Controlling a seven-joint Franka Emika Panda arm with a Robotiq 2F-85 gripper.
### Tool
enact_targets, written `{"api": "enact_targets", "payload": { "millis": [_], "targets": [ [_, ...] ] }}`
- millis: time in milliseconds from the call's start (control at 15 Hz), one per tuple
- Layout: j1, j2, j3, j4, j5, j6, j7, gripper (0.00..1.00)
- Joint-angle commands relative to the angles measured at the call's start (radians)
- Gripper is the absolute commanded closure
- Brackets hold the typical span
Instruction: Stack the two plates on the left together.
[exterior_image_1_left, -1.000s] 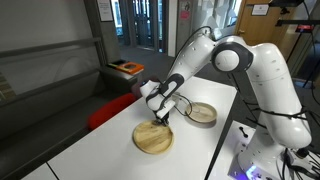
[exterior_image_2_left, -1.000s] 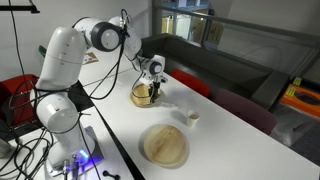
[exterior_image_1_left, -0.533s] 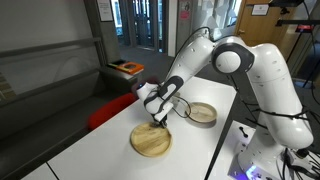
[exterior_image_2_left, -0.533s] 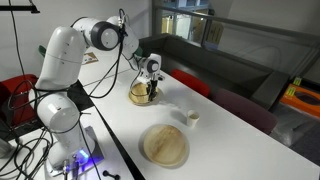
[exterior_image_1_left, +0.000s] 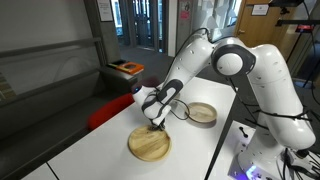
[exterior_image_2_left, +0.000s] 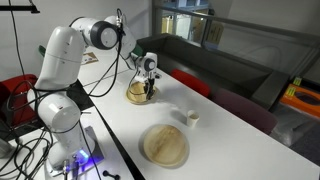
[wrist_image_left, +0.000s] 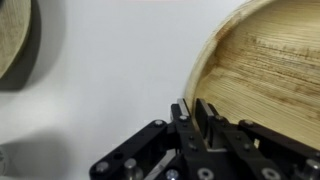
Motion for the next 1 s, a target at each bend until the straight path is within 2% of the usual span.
{"api": "enact_targets", "payload": {
  "millis": [0, 333, 400, 467, 933],
  "targets": [
    [0.020, 0.023, 0.005, 0.021, -0.034, -0.020, 0.036, 0.96],
    [0.028, 0.023, 0.015, 0.022, -0.028, -0.023, 0.028, 0.96],
    [0.029, 0.023, 0.016, 0.021, -0.029, -0.022, 0.028, 0.75],
    [0.029, 0.024, 0.017, 0.022, -0.029, -0.023, 0.028, 0.59],
    [0.035, 0.028, 0.018, 0.008, -0.028, -0.006, 0.030, 0.08]
  ]
}}
